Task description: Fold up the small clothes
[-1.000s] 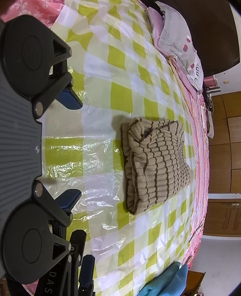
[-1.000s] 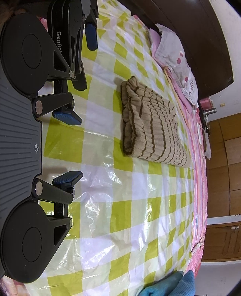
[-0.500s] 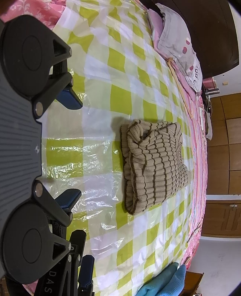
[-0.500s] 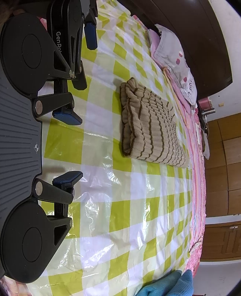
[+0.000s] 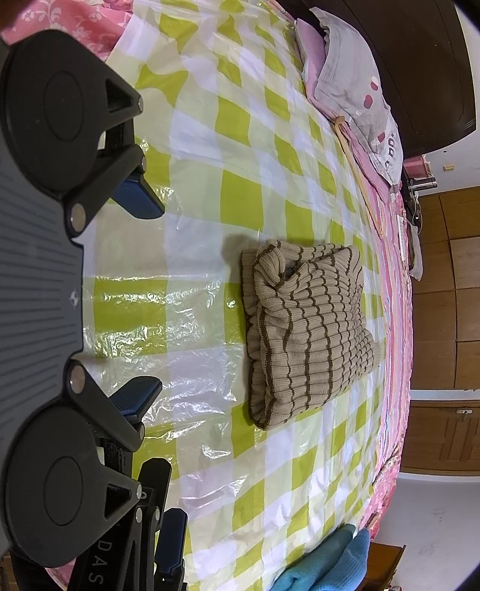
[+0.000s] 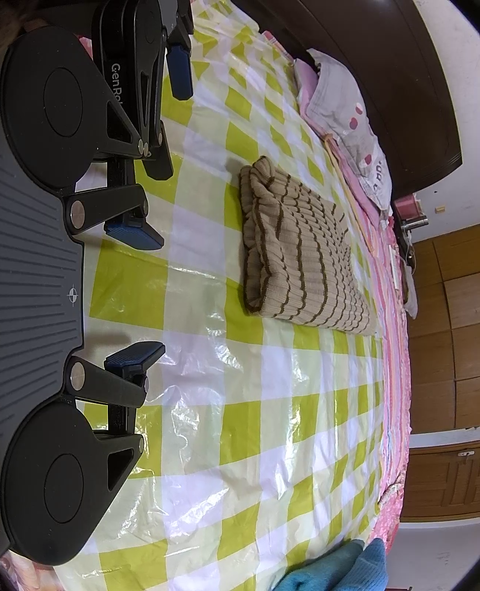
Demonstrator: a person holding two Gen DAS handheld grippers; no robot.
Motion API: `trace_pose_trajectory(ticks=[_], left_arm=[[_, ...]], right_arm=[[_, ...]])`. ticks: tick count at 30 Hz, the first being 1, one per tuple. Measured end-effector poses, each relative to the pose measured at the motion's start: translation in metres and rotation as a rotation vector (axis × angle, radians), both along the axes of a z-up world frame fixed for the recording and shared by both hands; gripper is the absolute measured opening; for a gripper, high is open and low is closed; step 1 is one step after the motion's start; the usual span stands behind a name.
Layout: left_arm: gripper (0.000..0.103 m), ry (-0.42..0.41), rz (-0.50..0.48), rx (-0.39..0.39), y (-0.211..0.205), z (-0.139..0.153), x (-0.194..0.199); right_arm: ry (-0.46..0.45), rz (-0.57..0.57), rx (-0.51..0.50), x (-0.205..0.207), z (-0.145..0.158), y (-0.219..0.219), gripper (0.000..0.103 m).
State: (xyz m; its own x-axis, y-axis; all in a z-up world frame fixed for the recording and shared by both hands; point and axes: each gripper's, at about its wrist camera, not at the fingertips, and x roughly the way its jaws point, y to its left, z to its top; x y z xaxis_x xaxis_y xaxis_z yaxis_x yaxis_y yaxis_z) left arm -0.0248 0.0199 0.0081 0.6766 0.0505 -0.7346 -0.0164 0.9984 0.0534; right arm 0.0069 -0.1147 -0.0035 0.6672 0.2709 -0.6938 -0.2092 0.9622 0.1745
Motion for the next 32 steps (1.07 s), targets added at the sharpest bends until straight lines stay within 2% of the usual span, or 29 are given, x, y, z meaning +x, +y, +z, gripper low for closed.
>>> trace_pose_trajectory(ticks=[32], left_arm=[[0.095,-0.015,0.011,0.017,-0.0019,0.0017,-0.004]], right_arm=[[-0.001,0.001,0.001,-0.0009,-0.0002,-0.0002,0.055]])
